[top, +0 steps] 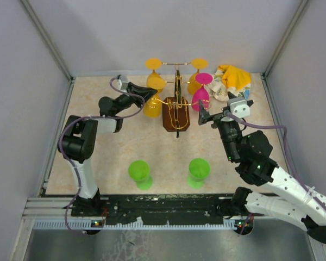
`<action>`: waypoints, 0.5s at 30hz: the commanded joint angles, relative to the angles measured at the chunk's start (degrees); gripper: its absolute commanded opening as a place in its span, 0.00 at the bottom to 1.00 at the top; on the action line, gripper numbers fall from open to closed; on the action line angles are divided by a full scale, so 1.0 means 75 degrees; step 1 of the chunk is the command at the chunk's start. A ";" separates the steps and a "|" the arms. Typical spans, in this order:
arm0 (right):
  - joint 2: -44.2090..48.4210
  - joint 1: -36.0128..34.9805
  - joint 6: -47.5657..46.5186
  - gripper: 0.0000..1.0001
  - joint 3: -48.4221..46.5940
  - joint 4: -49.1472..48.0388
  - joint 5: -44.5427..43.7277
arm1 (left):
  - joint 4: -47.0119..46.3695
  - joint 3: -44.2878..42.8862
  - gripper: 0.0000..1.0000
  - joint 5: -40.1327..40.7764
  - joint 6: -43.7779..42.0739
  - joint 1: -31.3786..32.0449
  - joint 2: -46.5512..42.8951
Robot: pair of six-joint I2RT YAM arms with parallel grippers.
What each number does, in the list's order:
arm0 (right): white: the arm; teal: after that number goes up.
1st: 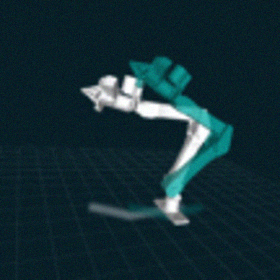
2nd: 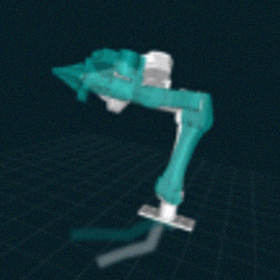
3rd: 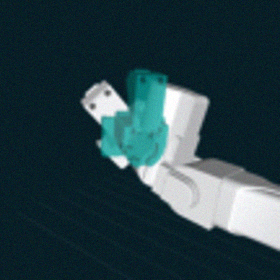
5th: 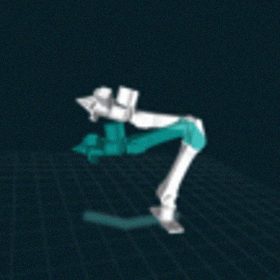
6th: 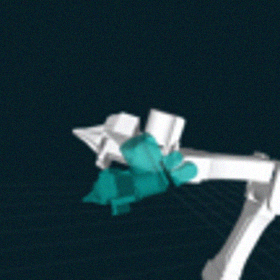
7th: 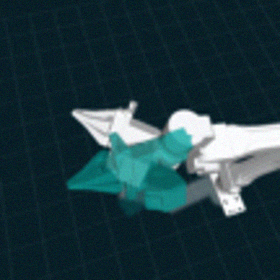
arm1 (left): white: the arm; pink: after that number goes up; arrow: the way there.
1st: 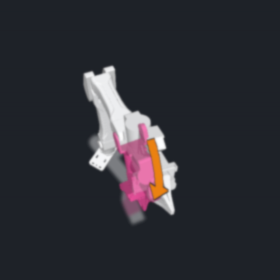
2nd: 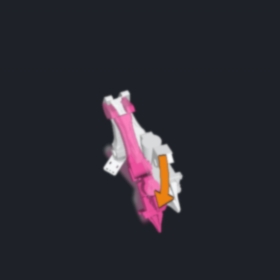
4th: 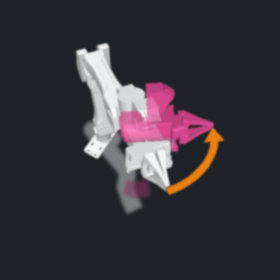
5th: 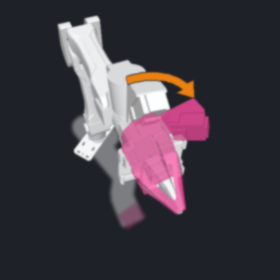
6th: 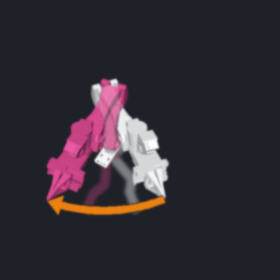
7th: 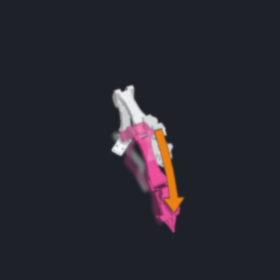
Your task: Place the wine glass upside down on the wine glass rack
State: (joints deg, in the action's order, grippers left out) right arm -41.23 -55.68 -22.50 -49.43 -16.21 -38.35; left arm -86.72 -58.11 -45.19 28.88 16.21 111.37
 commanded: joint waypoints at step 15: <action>0.0040 0.0039 -0.0266 0.99 -0.0068 -0.0080 -0.0254 | -0.1359 -0.1072 0.00 -0.0215 0.0927 -0.0184 0.0986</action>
State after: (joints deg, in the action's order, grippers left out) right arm -41.25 -55.68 -23.00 -49.43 -15.79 -39.64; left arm -87.00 -65.01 -47.55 33.87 15.84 117.16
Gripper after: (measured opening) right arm 0.992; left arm 0.039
